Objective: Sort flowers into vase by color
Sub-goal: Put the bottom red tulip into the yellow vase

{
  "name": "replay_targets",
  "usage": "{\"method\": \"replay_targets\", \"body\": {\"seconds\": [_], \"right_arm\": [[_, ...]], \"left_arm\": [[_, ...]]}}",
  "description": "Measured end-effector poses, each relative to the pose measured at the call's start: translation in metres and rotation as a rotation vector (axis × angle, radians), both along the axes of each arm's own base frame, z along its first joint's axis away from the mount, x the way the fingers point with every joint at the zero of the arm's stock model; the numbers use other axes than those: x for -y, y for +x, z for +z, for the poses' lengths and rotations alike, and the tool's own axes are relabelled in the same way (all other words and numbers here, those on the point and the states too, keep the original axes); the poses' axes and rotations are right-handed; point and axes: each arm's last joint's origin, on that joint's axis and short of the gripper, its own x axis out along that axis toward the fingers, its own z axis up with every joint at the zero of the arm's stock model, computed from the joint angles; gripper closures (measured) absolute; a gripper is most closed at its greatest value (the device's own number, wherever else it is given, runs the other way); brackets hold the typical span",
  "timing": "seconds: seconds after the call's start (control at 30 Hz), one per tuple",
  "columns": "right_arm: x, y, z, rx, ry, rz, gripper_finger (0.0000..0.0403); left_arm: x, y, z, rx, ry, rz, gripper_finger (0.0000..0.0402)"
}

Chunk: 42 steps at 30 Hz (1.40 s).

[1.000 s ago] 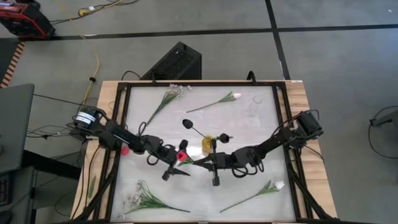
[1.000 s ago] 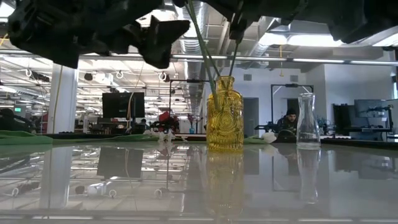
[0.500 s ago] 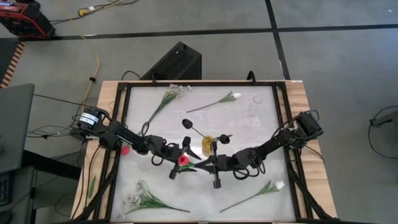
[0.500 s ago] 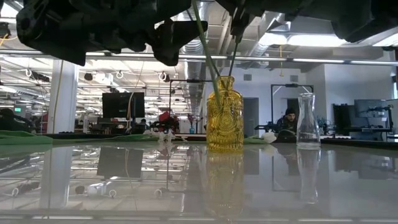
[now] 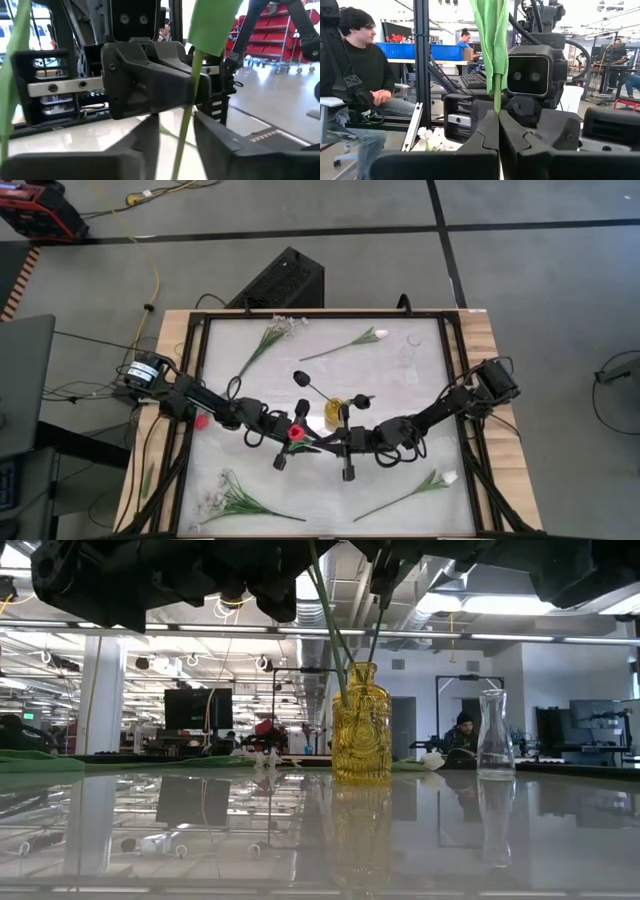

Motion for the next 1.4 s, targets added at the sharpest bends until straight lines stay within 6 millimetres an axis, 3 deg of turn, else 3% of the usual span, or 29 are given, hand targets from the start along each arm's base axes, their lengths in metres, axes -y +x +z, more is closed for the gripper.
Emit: {"method": "replay_targets", "body": {"seconds": [0.13,0.43,0.7,0.8,1.0,1.17,1.4], "right_arm": [[-0.005,-0.002,0.000,-0.002,-0.008,0.044,0.0362],[-0.013,-0.006,0.001,-0.032,-0.041,0.074,0.0259],[-0.019,-0.034,0.025,-0.296,-0.101,0.114,0.0159],[-0.021,-0.050,0.024,-0.468,-0.046,0.141,0.0151],[-0.023,-0.073,0.023,-0.671,0.090,0.130,0.0150],[-0.028,-0.075,0.019,-0.686,0.114,0.130,0.0150],[-0.030,-0.074,0.012,-0.721,0.093,0.125,0.0149]], "left_arm": [[0.000,0.000,-0.001,-0.010,0.003,-0.007,0.0388],[0.005,-0.001,-0.001,-0.012,-0.002,-0.018,0.0401],[-0.001,-0.004,0.015,0.063,0.064,0.065,0.0401],[-0.005,-0.001,0.035,0.159,0.095,0.120,0.0401],[-0.017,0.016,0.052,0.179,0.217,0.199,0.0401],[-0.028,0.030,0.057,0.093,0.262,0.231,0.0401],[-0.030,0.033,0.060,0.089,0.301,0.250,0.0401]]}}
